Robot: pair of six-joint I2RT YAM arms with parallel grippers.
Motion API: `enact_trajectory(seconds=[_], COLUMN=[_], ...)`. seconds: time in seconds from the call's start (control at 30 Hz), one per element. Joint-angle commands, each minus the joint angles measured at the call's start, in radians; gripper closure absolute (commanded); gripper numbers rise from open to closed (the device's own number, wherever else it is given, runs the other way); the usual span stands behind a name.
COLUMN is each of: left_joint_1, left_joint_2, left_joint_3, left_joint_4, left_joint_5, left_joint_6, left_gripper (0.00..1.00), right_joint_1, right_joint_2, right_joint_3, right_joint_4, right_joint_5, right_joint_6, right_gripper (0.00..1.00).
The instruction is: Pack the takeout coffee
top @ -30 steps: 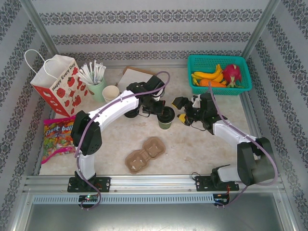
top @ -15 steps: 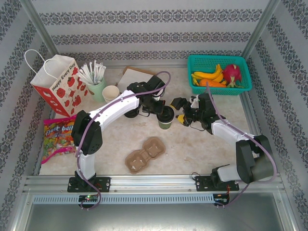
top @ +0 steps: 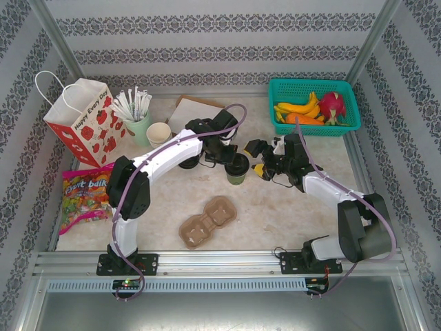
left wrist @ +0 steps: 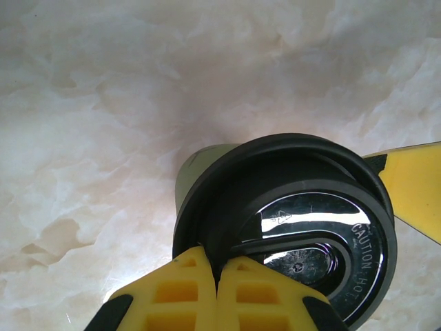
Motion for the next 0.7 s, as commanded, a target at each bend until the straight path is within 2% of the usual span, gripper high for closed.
enact_trajectory(seconds=[0.0, 0.13, 0.37, 0.53, 0.67], left_joint_1=[-0.016, -0.019, -0.025, -0.026, -0.028], left_joint_2=[0.031, 0.050, 0.067, 0.062, 0.062], left_joint_3=[0.006, -0.008, -0.027, -0.024, -0.018], left_joint_4=[0.010, 0.012, -0.011, -0.022, -0.022], left_joint_5=[0.014, 0.016, -0.001, -0.008, -0.007], left_joint_6=[0.014, 0.008, 0.005, 0.005, 0.003], left_gripper=[1.00, 1.00, 1.00, 1.00, 1.00], right_joint_1=[0.013, 0.001, -0.085, -0.143, -0.146], right_joint_2=[0.010, -0.005, -0.085, -0.089, -0.074], right_joint_3=[0.012, -0.005, -0.027, -0.080, -0.084], right_joint_4=[0.047, 0.108, -0.040, -0.061, -0.067], right_joint_5=[-0.018, -0.032, -0.023, -0.099, -0.161], right_joint_6=[0.015, 0.042, -0.067, -0.121, -0.172], right_gripper=[0.02, 0.02, 0.03, 0.18, 0.24])
